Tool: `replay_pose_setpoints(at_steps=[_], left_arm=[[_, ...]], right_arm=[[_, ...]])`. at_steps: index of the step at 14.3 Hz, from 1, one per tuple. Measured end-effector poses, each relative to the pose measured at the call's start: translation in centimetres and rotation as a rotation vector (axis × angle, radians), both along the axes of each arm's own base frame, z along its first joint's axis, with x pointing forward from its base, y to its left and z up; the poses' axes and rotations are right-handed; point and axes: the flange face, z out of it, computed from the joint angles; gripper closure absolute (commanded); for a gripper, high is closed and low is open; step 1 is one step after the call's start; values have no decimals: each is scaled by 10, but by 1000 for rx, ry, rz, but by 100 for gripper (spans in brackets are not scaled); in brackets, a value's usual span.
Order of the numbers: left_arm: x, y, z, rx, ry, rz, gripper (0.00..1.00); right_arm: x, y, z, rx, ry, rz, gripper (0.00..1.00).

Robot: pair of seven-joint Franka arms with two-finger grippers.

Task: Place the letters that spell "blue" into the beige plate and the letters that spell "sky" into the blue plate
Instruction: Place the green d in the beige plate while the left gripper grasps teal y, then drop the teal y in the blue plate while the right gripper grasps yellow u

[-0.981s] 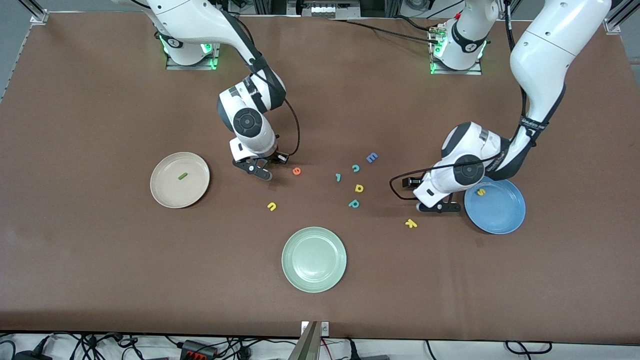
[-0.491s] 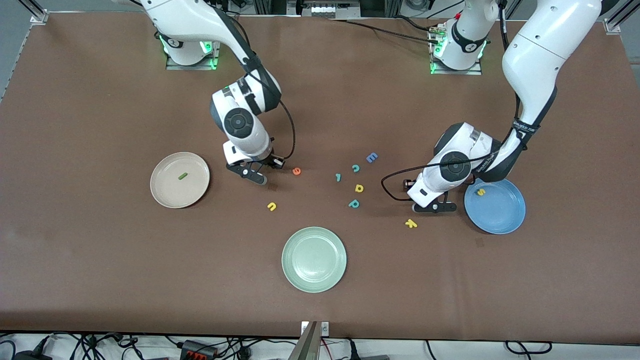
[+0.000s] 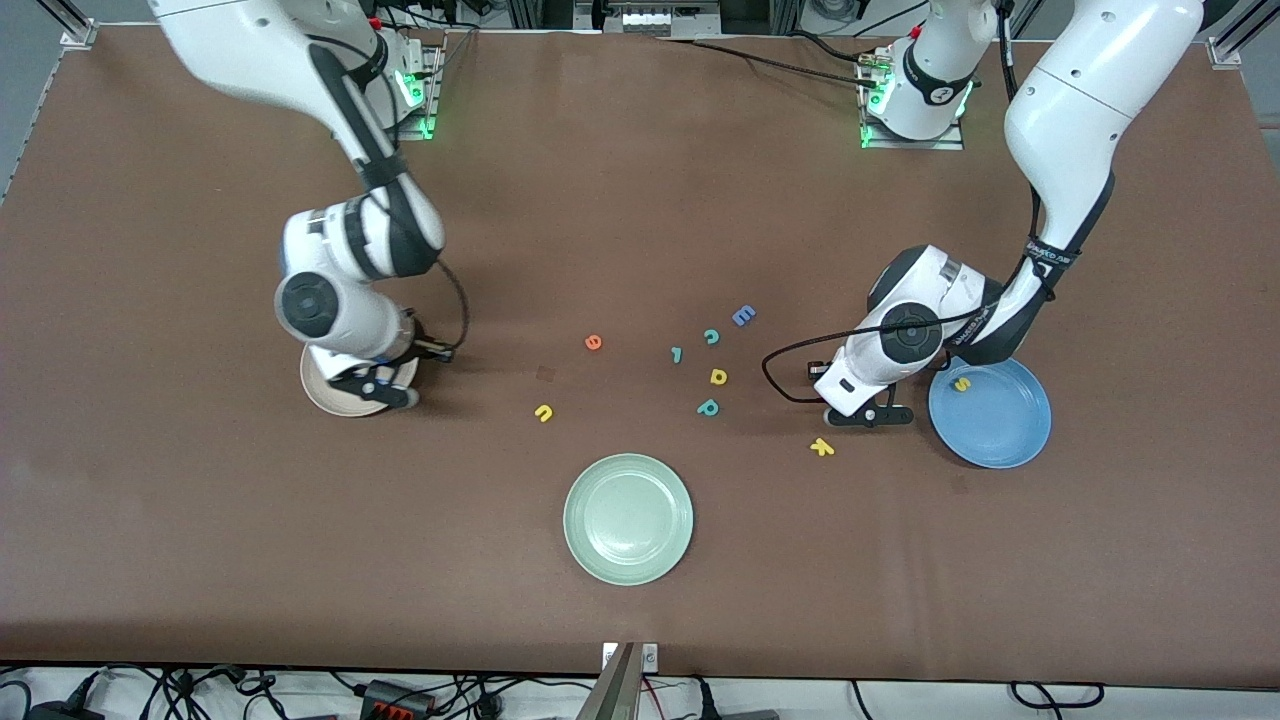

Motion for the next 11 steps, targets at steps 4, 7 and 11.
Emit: replay_pose_setpoints(at_steps=[4,7,11], left_arm=[[1,1,1,0,-2,2,96],[8,11,7,25,16,16,96],[25,30,48,123,77,42,95]], right_arm=[[4,-48,-5,26,31,61,91],[-3,-46,-14,27,53,72,3],[-3,-52,-18,32,59,92,0]])
